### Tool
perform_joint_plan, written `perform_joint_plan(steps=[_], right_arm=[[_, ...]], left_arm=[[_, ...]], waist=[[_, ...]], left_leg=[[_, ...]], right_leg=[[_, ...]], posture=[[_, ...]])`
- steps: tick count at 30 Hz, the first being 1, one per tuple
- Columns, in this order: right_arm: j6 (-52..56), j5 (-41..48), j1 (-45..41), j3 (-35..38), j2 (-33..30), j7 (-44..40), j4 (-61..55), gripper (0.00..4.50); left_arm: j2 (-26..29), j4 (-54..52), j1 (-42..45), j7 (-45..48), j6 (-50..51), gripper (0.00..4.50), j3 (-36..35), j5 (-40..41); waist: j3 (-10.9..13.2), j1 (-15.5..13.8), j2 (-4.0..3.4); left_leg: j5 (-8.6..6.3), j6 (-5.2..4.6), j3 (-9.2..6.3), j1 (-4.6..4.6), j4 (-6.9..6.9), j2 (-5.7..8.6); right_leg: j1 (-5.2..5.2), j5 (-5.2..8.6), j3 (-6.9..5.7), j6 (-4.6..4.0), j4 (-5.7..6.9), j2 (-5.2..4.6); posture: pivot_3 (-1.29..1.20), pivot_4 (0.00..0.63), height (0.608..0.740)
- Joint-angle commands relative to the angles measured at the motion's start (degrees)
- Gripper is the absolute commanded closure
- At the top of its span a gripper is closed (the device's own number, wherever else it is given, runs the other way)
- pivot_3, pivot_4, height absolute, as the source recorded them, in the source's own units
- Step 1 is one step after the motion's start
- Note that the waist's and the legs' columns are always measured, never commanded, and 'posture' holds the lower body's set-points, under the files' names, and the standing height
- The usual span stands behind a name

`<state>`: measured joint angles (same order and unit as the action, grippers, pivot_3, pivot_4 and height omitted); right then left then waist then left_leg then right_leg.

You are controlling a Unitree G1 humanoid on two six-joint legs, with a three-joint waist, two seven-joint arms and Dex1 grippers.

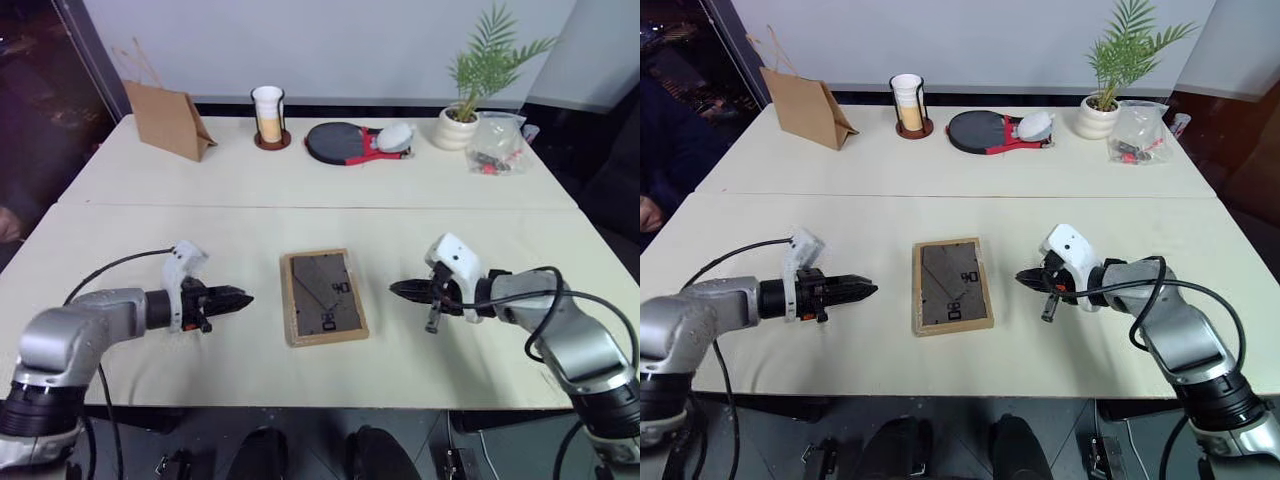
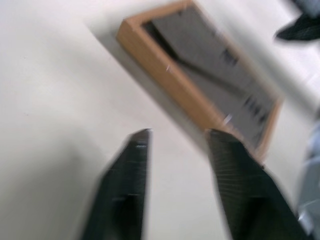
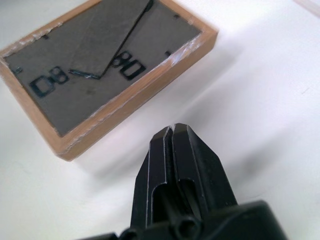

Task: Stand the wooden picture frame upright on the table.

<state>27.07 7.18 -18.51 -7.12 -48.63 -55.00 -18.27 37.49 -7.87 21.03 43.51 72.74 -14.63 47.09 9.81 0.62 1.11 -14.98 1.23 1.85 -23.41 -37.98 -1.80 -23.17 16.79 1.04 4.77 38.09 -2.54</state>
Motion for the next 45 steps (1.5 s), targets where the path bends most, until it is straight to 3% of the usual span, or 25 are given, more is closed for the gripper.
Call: perform_joint_plan(steps=[1, 3, 4, 11, 18, 25, 33, 36, 41, 45], right_arm=[[-5.42, -2.28, -0.13, -2.19, -0.52, -1.34, 1.56, 4.5], [-6.26, -2.89, -0.4, -3.01, 0.68, -0.66, 2.99, 4.5], [-6.47, -3.02, -0.51, -3.4, 1.32, -0.42, 3.5, 4.5], [-6.86, -6.05, -1.61, -7.95, 6.22, 1.38, 5.77, 4.5], [-5.99, -8.15, -4.95, -12.5, 10.6, 1.01, 6.13, 4.5], [-5.26, -9.12, -7.74, -15.2, 14.5, 0.94, 7.6, 4.5], [-4.37, -8.86, -9.3, -14.95, 16.79, 1.0, 7.97, 4.5], [-4.36, -9.06, -9.0, -14.8, 16.51, 0.88, 7.89, 4.5], [-3.17, -8.4, -8.69, -14.08, 16.26, 0.49, 6.12, 4.5], [-0.98, -7.17, -8.91, -13.06, 16.53, 0.17, 3.94, 4.5]], left_arm=[[-3.68, 3.13, 4.06, -7.3, 12.28, 1.06, -6.35, 3.32], [-5.45, 4.51, 5.84, -10.81, 17.55, 0.24, -7.68, 4.14], [-6.03, 5.66, 6.63, -13.47, 18.88, 0.06, -7.93, 5.57], [-5.36, 11.15, 9.01, -32.97, 19.76, 0.06, -3.6, 24.84], [-7.45, 11.27, 7.71, -47.2, 19.76, 0.06, -1.04, 36.41], [-8.78, 10.85, 5.68, -54.8, 18.52, 0.06, 1.54, 43.73], [-5.73, 10.89, 2.43, -59.01, 12.39, 0.06, 5.94, 52.96], [-5.1, 11.3, 1.62, -59.9, 9.47, 0.8, 6.94, 55.01], [-4.36, 10.99, 0.88, -59.42, 5.81, 3.18, 8.61, 58.79], [-3.96, 10.6, 0.75, -59.59, 2.65, 3.5, 9.92, 62.71]], waist=[[-0.02, 0.1, 0.06], [-0.01, 0.17, 0.07], [-0.01, 0.29, 0.07], [-0.01, 0.32, 0.07], [-0.02, 0.15, 0.07], [-0.03, 0.22, 0.05], [-0.05, 0.29, 0.04], [-0.05, 0.22, 0.04], [-0.06, -0.1, 0.06], [-0.06, -0.01, 0.06]], left_leg=[[0.0, 0.0, -0.01, 0.0, -0.01, 0.0], [0.0, 0.0, -0.01, 0.0, -0.02, 0.01], [0.0, 0.0, -0.02, 0.0, -0.02, 0.01], [0.0, 0.02, -0.08, 0.02, -0.02, -0.03], [0.03, 0.08, -0.08, 0.03, -0.02, 0.01], [0.04, 0.1, -0.08, 0.04, -0.02, 0.02], [0.05, 0.13, -0.08, 0.07, -0.02, 0.01], [0.06, 0.13, -0.08, 0.07, -0.01, 0.02], [0.06, 0.13, -0.07, 0.04, -0.02, 0.02], [0.06, 0.13, -0.07, 0.06, -0.02, 0.09]], right_leg=[[0.0, 0.0, 0.0, 0.0, 0.0, 0.0], [0.01, 0.0, 0.0, 0.01, 0.0, 0.01], [0.01, 0.0, 0.0, 0.02, 0.0, 0.02], [-0.02, -0.01, 0.06, 0.01, 0.08, -0.13], [-0.01, -0.04, 0.05, 0.0, 0.1, -0.27], [0.0, -0.03, 0.04, -0.01, 0.09, -0.26], [0.02, -0.03, 0.04, -0.03, 0.09, -0.25], [0.02, -0.03, 0.04, -0.03, 0.08, -0.26], [0.02, -0.02, 0.04, -0.04, 0.04, -0.27], [0.08, -0.02, 0.01, -0.05, 0.0, -0.36]], posture=[[0.0, 0.15, 0.74], [0.0, 0.15, 0.74], [0.0, 0.15, 0.74], [0.0, 0.15, 0.74], [0.0, 0.15, 0.74], [0.0, 0.15, 0.74], [0.0, 0.15, 0.74], [0.0, 0.15, 0.74], [0.0, 0.15, 0.74], [0.0, 0.15, 0.74]])
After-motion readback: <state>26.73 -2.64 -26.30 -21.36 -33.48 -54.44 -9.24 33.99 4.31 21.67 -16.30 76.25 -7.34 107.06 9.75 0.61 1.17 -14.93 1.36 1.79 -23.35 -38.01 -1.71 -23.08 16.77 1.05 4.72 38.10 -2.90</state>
